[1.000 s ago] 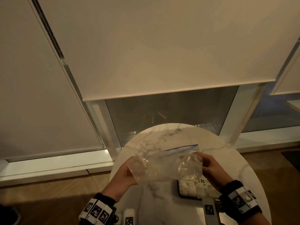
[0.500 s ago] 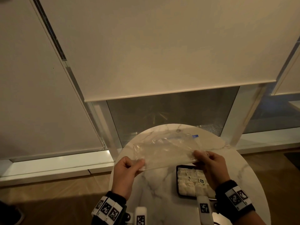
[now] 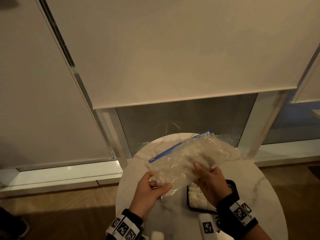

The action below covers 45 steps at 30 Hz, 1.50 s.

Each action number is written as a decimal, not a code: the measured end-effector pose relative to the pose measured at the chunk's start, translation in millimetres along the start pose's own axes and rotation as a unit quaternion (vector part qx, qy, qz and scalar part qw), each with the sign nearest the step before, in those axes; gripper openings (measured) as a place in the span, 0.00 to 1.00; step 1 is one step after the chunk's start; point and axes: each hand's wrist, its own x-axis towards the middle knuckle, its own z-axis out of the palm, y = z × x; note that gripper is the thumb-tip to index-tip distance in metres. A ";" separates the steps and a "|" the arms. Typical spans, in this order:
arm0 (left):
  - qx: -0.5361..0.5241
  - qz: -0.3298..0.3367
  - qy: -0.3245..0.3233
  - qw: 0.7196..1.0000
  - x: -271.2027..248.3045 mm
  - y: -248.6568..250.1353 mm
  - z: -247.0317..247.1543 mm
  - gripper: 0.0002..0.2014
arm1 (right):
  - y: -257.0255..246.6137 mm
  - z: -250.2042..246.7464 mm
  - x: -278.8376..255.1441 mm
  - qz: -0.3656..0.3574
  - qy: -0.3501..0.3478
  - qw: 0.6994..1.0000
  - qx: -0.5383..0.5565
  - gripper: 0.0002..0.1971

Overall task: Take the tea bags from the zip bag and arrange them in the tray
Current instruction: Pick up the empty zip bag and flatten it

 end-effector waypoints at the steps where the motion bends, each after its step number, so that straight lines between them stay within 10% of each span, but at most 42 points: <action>1: -0.012 -0.012 0.001 1.000 -1.3 0.7 -1.8 0.32 | -3.0 -0.5 -0.3 0.001 -0.001 1.000 -0.001 0.22; 6: -0.127 -0.070 0.031 0.989 -2.0 14.1 -26.4 0.31 | -15.8 -12.4 -7.4 0.057 -0.027 0.997 -0.035 0.21; 13: 0.049 -0.133 -0.184 0.973 -19.1 20.6 -16.8 0.44 | -10.2 -13.2 -21.6 0.131 -0.122 0.972 -0.152 0.17; 24: 0.140 -0.043 -0.081 0.986 -42.1 -13.3 23.3 0.27 | -7.3 -34.3 -39.1 0.064 -0.160 0.933 -0.317 0.32; 34: -0.002 -0.042 -0.141 0.989 -64.4 -24.1 34.5 0.43 | -12.4 -66.7 -51.7 0.066 -0.161 0.951 -0.254 0.17; 40: 0.002 -0.038 -0.094 0.995 -67.5 -28.2 33.2 0.27 | -10.5 -71.8 -58.4 -0.022 -0.128 0.944 -0.302 0.06; 45: -0.190 -0.126 -0.062 0.972 -74.7 -39.1 28.2 0.21 | -2.3 -56.6 -53.0 -0.077 -0.135 0.912 -0.378 0.18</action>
